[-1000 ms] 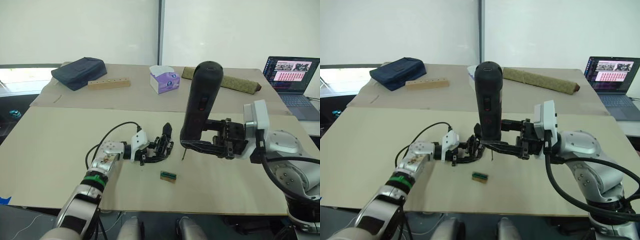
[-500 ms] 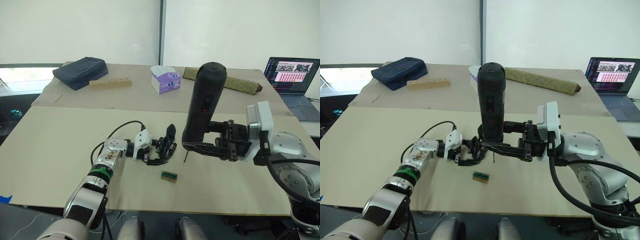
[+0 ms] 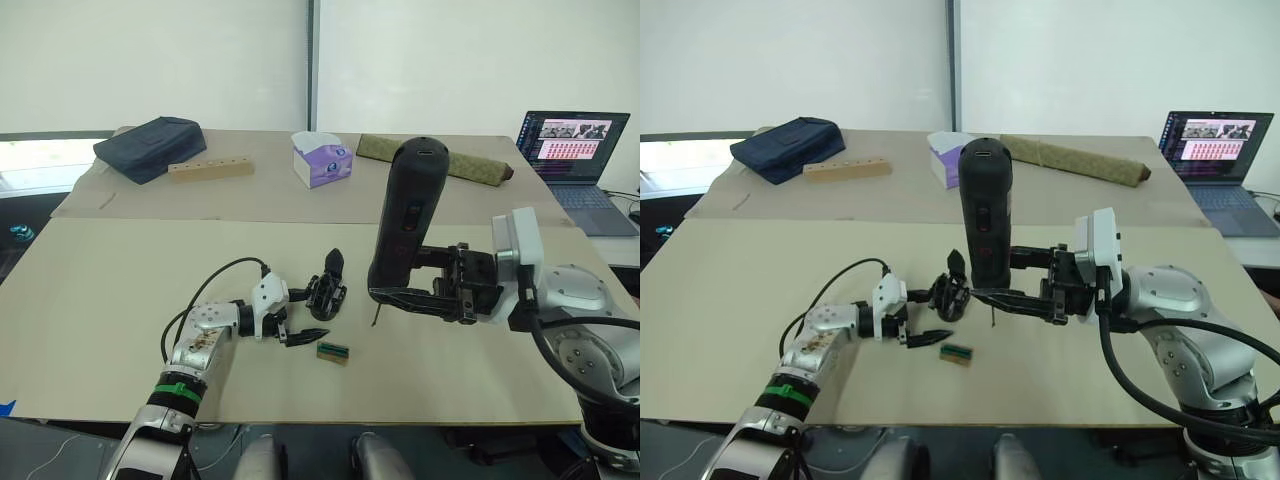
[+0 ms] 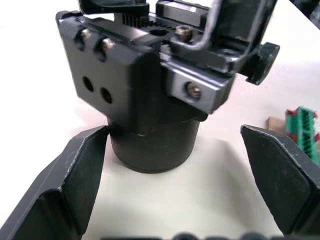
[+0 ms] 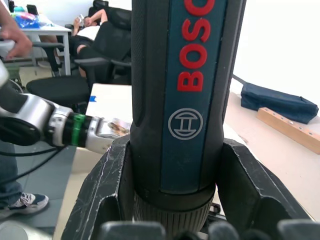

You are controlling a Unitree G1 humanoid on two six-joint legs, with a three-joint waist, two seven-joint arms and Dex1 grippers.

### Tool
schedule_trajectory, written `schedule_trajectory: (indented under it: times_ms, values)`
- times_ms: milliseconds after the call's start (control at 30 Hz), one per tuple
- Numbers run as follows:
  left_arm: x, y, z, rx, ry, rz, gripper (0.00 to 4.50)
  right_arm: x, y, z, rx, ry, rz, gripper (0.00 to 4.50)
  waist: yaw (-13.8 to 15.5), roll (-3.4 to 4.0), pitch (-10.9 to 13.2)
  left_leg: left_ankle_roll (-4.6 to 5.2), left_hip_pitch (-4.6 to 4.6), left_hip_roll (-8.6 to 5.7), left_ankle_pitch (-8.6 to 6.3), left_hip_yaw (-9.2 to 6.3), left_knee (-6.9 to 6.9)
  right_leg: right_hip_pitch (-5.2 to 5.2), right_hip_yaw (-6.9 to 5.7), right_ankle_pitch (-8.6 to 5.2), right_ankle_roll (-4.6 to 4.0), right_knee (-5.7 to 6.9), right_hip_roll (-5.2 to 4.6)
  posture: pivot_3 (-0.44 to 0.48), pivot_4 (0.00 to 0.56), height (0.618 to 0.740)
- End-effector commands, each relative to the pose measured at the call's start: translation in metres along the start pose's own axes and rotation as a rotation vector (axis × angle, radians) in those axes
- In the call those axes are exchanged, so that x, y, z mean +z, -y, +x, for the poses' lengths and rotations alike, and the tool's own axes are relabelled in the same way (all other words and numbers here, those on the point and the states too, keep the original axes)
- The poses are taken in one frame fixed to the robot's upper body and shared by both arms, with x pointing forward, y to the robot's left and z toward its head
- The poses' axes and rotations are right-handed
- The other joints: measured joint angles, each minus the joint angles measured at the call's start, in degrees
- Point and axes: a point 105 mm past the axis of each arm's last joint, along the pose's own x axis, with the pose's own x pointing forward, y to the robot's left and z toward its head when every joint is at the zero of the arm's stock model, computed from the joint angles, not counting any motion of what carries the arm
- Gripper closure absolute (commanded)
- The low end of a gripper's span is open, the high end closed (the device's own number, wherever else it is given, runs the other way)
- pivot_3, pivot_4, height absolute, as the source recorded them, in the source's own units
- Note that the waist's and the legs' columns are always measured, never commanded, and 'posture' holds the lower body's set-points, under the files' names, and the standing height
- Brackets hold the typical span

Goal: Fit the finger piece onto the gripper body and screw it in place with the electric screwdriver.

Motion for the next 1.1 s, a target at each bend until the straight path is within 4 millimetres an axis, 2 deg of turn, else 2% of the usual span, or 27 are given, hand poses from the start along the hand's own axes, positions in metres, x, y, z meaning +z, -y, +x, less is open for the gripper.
schedule_trajectory:
  times_ms: [33, 400, 500, 600, 733, 933, 1033, 1100]
  values:
    - [-0.004, 0.004, 0.011, 0.038, -0.022, -0.016, 0.05, 0.017, 0.002, 0.001, 0.014, 0.039, -0.09, 2.6, 0.3, 0.0, 0.0, 0.0, 0.0, -0.02, 0.0, 0.0, 0.01, 0.0, 0.0, 0.0, 0.0, -0.01, -0.02, 0.0, 0.15, 0.74]
    - [-0.013, 0.0, 0.01, 0.081, -0.065, -0.014, 0.05, 0.024, 0.005, 0.003, 0.027, 0.057, -0.095, 2.6, 0.6, 0.0, 0.0, 0.0, 0.02, -0.03, 0.0, 0.01, 0.04, 0.04, 0.0, 0.01, 0.0, -0.02, -0.03, 0.0, 0.15, 0.74]
    - [-0.018, 0.0, 0.009, 0.085, -0.086, -0.027, 0.86, 0.034, 0.006, 0.006, 0.043, 0.078, -0.099, 2.6, 0.5, 0.03, 0.0, 0.0, 0.04, -0.03, 0.0, 0.02, 0.04, 0.04, 0.0, 0.01, 0.0, 0.0, -0.02, 0.0, 0.15, 0.74]
    - [-0.024, 0.0, 0.008, 0.077, -0.106, -0.033, 2.21, 0.047, 0.009, 0.01, 0.06, 0.107, -0.094, 2.6, 0.4, 0.04, 0.0, 0.0, 0.1, -0.01, 0.0, 0.02, 0.04, 0.07, 0.01, 0.01, -0.01, 0.02, -0.01, 0.0, 0.15, 0.74]
    - [-0.024, 0.0, 0.009, 0.062, -0.115, -0.017, 2.21, 0.068, 0.012, 0.02, 0.104, 0.158, -0.079, 2.6, 0.5, 0.05, 0.0, 0.0, 0.11, 0.0, 0.0, 0.02, 0.04, 0.09, 0.0, 0.02, -0.01, 0.01, -0.02, 0.0, 0.15, 0.74]
    - [-0.022, -0.002, 0.011, 0.045, -0.119, 0.005, 2.21, 0.09, 0.015, 0.037, 0.155, 0.227, -0.041, 2.6, 0.6, 0.06, 0.0, 0.0, 0.1, 0.01, 0.0, 0.02, 0.04, 0.09, 0.0, 0.02, -0.03, 0.01, -0.03, 0.0, 0.15, 0.74]
    - [-0.023, -0.002, 0.011, 0.044, -0.119, 0.007, 2.21, 0.096, 0.017, 0.043, 0.157, 0.251, -0.028, 2.6, 0.7, 0.06, 0.0, 0.0, 0.09, 0.01, 0.0, 0.02, 0.04, 0.08, 0.0, 0.03, -0.03, 0.01, -0.04, 0.0, 0.15, 0.74]
    - [-0.023, -0.003, 0.011, 0.045, -0.12, 0.005, 2.21, 0.093, 0.019, 0.051, 0.157, 0.248, -0.026, 2.6, 0.7, 0.07, 0.0, 0.0, 0.06, 0.01, 0.0, 0.03, 0.05, 0.06, 0.0, 0.03, -0.03, 0.0, -0.04, 0.0, 0.15, 0.74]
